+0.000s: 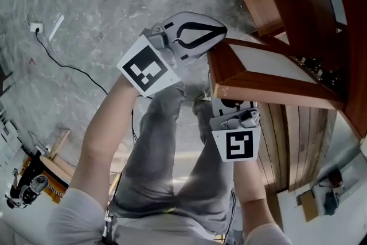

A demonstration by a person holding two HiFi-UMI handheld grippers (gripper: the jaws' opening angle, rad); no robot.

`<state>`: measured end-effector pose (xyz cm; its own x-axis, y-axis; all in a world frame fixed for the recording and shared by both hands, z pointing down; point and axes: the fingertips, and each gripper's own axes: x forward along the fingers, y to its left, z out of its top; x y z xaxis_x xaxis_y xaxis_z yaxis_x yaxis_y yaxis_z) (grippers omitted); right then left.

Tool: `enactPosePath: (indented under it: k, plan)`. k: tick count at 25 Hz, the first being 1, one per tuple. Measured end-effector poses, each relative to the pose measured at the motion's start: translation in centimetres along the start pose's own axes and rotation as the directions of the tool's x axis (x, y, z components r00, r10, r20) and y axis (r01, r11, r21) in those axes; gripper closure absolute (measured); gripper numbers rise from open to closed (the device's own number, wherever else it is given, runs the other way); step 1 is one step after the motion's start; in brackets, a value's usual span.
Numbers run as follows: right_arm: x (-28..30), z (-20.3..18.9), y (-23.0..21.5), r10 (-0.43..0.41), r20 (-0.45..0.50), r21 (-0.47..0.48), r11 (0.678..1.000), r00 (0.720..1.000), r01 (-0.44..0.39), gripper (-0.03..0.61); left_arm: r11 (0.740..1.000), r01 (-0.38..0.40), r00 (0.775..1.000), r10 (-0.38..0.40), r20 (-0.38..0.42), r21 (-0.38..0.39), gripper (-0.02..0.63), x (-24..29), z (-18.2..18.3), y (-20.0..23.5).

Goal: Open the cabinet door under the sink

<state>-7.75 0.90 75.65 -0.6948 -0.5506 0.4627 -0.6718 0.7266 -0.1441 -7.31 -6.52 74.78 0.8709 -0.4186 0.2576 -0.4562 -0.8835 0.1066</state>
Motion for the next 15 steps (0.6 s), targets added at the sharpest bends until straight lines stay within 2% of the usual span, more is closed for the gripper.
enactPosePath:
  k: [5,11,15]
  plan:
    - [-2.2,0.3,0.2,-0.024,0.022,0.043,0.999,0.999,0.023,0.529,0.999,-0.025,1.000,0.025,-0.011,-0.041,0.606,-0.8,-0.4,-1.3]
    - [-4.7,2.0,0.0,-0.054,0.048,0.074,0.996,0.997,0.051,0.529,0.997,0.007,0.998,-0.012,-0.067,-0.076,0.606,-0.9,-1.0,-4.3]
    - [-6.8,2.4,0.9,-0.041,0.030,0.107,0.993,0.999,0.038,0.529,0.993,0.023,0.994,-0.035,-0.099,-0.118,0.606,-0.8,-1.4,-6.9]
